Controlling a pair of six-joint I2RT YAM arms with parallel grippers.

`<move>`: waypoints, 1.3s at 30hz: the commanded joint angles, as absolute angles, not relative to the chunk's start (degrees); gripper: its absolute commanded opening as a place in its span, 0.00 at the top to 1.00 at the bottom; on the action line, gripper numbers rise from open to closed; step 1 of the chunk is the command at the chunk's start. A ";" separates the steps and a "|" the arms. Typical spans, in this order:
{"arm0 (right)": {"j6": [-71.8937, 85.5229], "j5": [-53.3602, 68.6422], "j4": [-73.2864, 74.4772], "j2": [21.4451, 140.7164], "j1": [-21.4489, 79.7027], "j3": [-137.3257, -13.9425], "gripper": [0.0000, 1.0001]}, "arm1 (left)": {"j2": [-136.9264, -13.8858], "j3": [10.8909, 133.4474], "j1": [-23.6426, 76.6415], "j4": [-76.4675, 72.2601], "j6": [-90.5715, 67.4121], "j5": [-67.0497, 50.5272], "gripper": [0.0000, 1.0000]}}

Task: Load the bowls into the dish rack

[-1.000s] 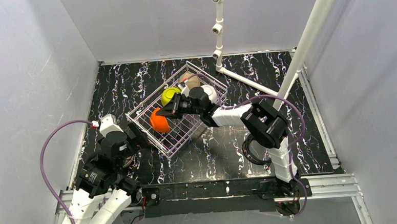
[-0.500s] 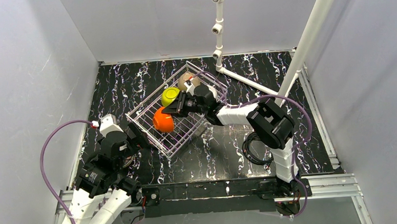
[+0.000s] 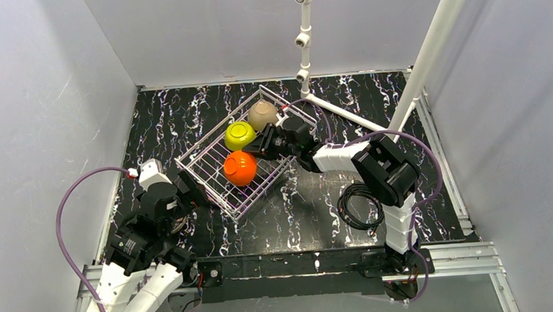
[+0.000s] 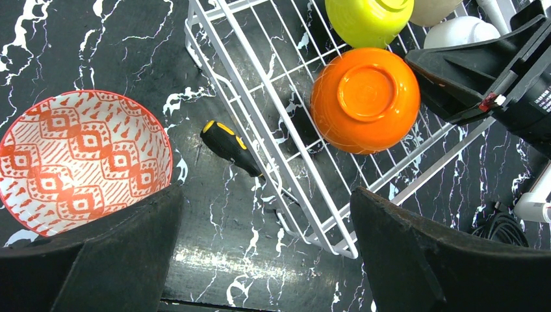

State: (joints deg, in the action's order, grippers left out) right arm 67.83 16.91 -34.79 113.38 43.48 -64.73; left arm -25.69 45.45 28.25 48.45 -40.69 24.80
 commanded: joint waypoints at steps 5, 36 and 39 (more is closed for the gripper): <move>56.54 9.63 -21.11 109.30 43.57 -64.69 0.57 | -25.88 45.26 28.04 49.42 -40.67 26.01 0.02; 22.82 -34.08 7.38 105.76 66.90 -83.32 0.03 | -25.24 45.61 28.06 50.16 -40.73 27.13 0.02; 23.63 -34.26 7.83 107.32 68.20 -83.81 0.03 | -25.01 45.62 28.04 50.46 -40.56 27.08 0.02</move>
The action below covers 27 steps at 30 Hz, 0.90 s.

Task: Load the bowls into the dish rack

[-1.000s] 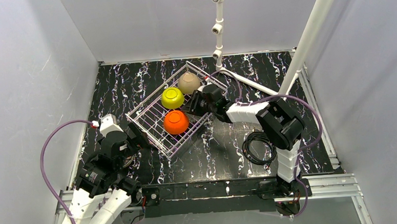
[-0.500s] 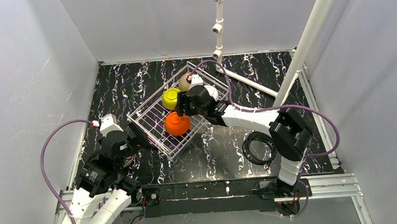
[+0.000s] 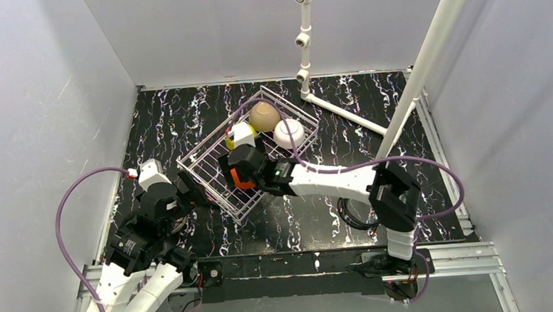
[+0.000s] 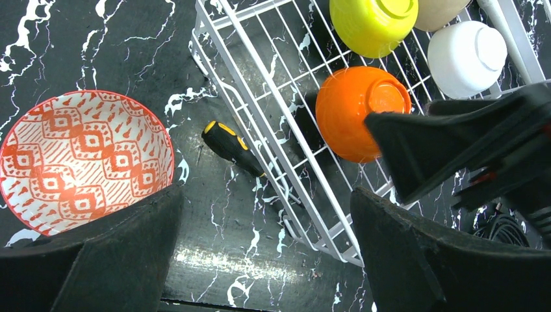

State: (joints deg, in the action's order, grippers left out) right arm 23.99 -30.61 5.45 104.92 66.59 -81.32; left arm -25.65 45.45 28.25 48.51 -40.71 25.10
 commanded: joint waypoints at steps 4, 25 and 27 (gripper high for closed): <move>24.52 -34.71 7.16 108.93 68.33 -83.53 0.02 | -24.79 45.44 28.04 50.49 -41.18 26.99 0.02; 21.28 -42.36 6.14 117.30 68.07 -90.54 0.01 | -26.19 45.62 28.04 50.26 -40.59 26.94 0.02; 21.88 -42.60 6.41 117.67 67.72 -90.89 0.01 | -26.19 45.62 28.04 50.25 -40.56 26.96 0.02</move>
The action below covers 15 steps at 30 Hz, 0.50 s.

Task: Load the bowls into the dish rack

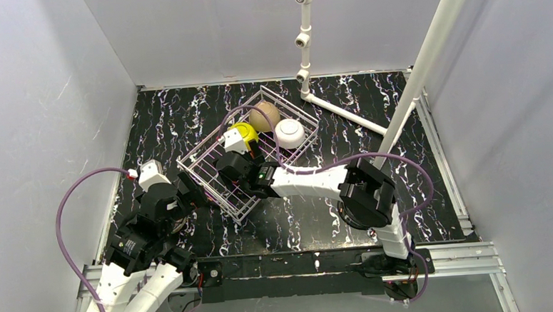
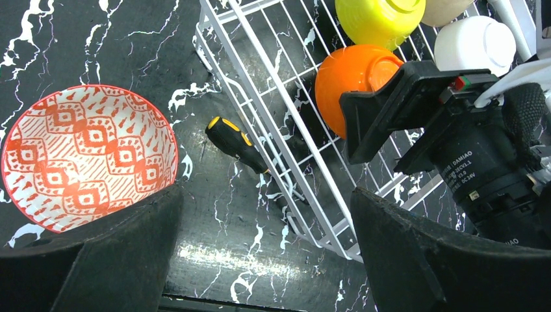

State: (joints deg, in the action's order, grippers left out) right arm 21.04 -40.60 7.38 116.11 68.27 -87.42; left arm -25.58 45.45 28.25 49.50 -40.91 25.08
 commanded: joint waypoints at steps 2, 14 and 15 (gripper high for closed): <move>22.63 -42.93 6.41 117.88 67.08 -90.92 0.01 | -26.27 45.62 28.04 50.19 -40.51 26.98 0.02; 25.94 -48.93 8.77 114.47 64.02 -86.96 0.02 | -27.20 45.70 28.04 49.64 -40.30 26.94 0.02; 25.93 -49.44 8.93 114.20 63.75 -86.65 0.03 | -27.31 45.63 28.04 49.50 -40.34 26.88 0.02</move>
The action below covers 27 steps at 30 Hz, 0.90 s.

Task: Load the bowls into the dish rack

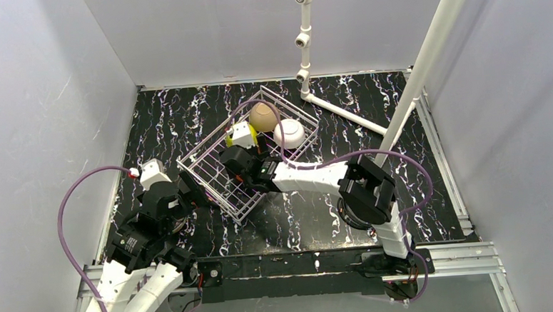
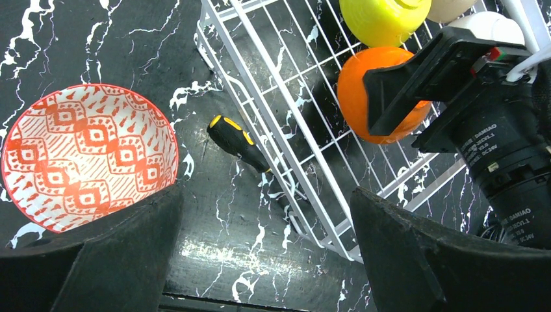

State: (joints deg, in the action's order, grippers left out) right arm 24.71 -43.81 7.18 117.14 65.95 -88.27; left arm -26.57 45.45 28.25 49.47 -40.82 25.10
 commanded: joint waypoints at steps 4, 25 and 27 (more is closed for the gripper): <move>24.68 -50.56 8.54 113.52 62.37 -85.04 0.07 | -27.73 45.70 28.05 49.48 -40.25 26.65 0.02; 10.09 -44.82 -6.49 111.93 58.77 -80.34 0.08 | -27.50 45.62 28.04 49.96 -40.24 26.81 0.02; 10.44 -43.83 -5.20 111.82 58.79 -81.50 0.04 | -27.72 45.69 28.08 49.99 -40.25 26.72 0.02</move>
State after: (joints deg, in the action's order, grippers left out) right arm 11.62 -45.39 -4.47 113.78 59.44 -79.81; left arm -27.18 45.45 28.25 49.36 -40.64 25.10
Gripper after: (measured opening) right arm 0.928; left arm 0.981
